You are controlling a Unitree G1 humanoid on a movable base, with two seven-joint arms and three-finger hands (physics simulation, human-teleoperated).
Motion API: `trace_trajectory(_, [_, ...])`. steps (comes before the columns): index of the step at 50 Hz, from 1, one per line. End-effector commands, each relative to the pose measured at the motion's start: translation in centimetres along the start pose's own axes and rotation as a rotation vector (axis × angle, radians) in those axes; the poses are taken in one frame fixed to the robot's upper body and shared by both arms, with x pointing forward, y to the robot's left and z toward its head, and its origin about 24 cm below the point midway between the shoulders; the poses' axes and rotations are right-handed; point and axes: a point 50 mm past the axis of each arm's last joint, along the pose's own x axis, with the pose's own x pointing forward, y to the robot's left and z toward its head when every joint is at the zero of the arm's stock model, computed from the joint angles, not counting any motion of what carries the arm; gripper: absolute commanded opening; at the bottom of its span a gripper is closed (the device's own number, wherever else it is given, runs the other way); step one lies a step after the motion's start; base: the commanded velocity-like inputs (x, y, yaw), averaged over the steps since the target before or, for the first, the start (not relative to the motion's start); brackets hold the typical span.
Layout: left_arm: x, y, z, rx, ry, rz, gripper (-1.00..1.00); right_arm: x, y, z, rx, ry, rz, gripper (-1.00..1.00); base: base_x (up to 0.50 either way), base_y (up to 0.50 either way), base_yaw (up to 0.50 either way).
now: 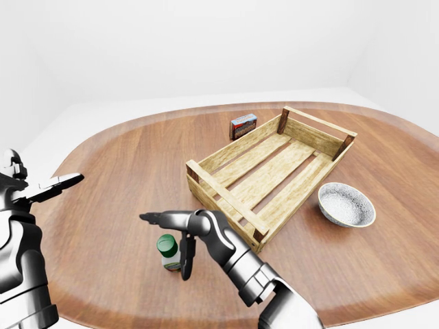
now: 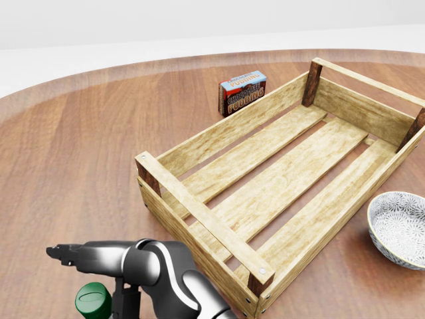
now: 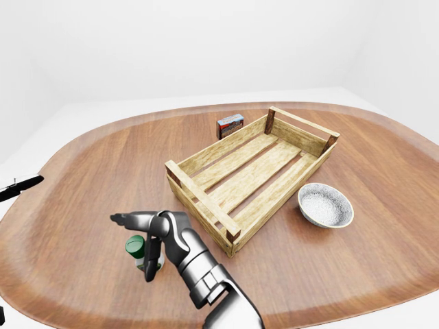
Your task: Pick up the salad dressing and put it in the tray.
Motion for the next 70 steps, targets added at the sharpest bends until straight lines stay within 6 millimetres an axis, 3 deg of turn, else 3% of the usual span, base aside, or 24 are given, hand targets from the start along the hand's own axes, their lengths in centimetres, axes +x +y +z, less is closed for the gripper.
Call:
trace_trajectory(1, [-0.1,0.0,0.1,-0.003,-0.005,-0.001,1.00,0.2,0.1,0.2,0.004,-0.012,0.014,1.00,0.00,0.00,0.00])
trace_trajectory(21, [0.0,0.4,-0.2,-0.015,0.011,0.008,1.00,1.3,2.3,-2.5,0.092,0.083,0.133,1.00,0.00,0.00,0.00])
trace_trajectory(22, [0.0,0.4,-0.2,-0.015,0.011,0.008,1.00,1.3,2.6,-2.6,0.083,0.091,0.141,-0.80,0.00,0.00,0.00])
trace_trajectory(23, [0.0,0.4,-0.2,-0.016,0.011,0.008,1.00,1.4,3.5,-2.7,0.074,0.094,0.154,-0.98,0.00,0.00,0.00])
trace_trajectory(36, [-0.1,0.2,-0.2,-0.013,0.007,0.001,1.00,1.0,2.5,-2.0,0.047,0.075,0.107,-0.96,0.00,0.00,0.00])
trace_trajectory(42, [-0.1,0.3,-0.2,-0.011,0.008,0.003,1.00,0.5,0.4,-0.8,-0.017,0.056,0.042,-0.96,0.00,0.00,0.00])
trace_trajectory(46, [-0.1,0.3,-0.1,-0.011,0.006,0.004,1.00,-0.5,-2.0,1.8,-0.121,-0.001,-0.052,-0.96,0.00,0.00,0.00])
trace_trajectory(50, [-0.2,0.0,-0.3,-0.008,0.008,-0.004,1.00,-1.6,-3.9,6.9,-0.223,-0.174,-0.105,-0.96,0.00,0.00,0.00])
trace_trajectory(51, [-0.2,-0.1,-0.3,-0.007,0.009,-0.007,1.00,-2.3,-4.3,8.9,-0.260,-0.251,-0.120,-0.95,0.00,0.00,0.00])
trace_trajectory(53, [-0.2,-0.2,-0.3,-0.006,0.010,-0.009,1.00,-3.2,-4.7,10.6,-0.311,-0.314,-0.139,-0.96,0.00,0.00,0.00])
trace_trajectory(58, [-0.2,-0.3,-0.6,-0.004,0.018,-0.014,1.00,-5.2,-6.3,13.0,-0.383,-0.401,-0.197,-0.95,0.00,0.00,0.00])
trace_trajectory(70, [-0.2,-0.2,-0.8,-0.006,0.031,-0.012,1.00,-7.1,-9.3,15.5,-0.413,-0.443,-0.277,-0.96,0.00,0.00,0.00])
